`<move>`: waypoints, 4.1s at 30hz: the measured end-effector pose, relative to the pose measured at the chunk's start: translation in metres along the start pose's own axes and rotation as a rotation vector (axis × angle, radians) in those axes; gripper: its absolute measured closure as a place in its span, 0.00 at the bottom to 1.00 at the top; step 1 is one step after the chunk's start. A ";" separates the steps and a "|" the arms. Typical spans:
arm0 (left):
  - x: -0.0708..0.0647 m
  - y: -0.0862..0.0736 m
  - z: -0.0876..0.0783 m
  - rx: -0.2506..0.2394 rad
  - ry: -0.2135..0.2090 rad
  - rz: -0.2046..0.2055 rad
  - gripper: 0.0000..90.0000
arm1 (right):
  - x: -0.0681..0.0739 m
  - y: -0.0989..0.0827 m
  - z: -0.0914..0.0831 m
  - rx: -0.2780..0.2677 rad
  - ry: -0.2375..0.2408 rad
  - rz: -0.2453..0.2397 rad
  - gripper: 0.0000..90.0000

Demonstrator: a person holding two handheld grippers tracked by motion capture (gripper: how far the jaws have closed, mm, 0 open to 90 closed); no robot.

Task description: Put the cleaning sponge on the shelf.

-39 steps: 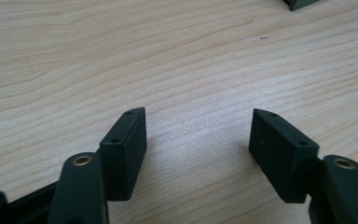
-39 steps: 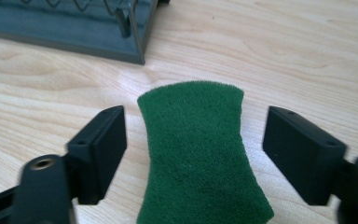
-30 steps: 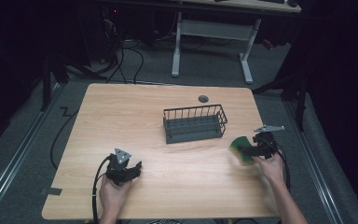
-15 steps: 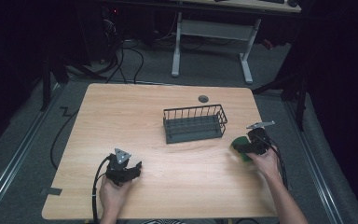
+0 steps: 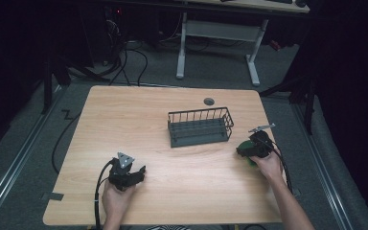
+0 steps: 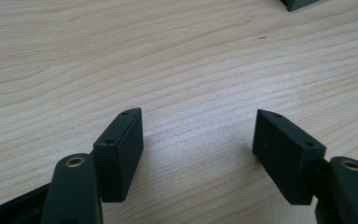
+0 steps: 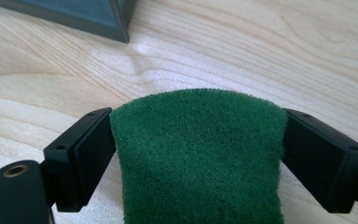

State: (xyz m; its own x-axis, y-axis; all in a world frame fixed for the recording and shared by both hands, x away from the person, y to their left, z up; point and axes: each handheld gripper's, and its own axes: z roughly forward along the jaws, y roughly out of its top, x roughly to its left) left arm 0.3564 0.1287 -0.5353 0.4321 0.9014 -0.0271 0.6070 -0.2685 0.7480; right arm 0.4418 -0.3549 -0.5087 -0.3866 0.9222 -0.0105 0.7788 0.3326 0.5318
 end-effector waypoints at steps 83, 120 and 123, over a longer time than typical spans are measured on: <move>0.001 -0.001 -0.001 -0.007 -0.008 -0.015 0.37 | 0.040 0.048 -0.116 -0.194 0.105 -0.052 0.24; 0.000 -0.001 0.000 -0.006 -0.005 -0.011 0.37 | 0.071 0.163 -0.069 -0.202 0.106 -0.052 0.23; 0.000 -0.001 0.000 -0.006 -0.006 -0.011 0.37 | 0.072 0.168 -0.061 -0.199 0.101 -0.035 0.23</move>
State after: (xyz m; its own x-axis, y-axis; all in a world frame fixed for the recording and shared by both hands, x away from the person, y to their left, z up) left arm 0.3558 0.1292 -0.5356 0.4291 0.9024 -0.0391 0.6079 -0.2565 0.7514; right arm 0.5148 -0.2450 -0.3680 -0.4669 0.8830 0.0478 0.6549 0.3090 0.6896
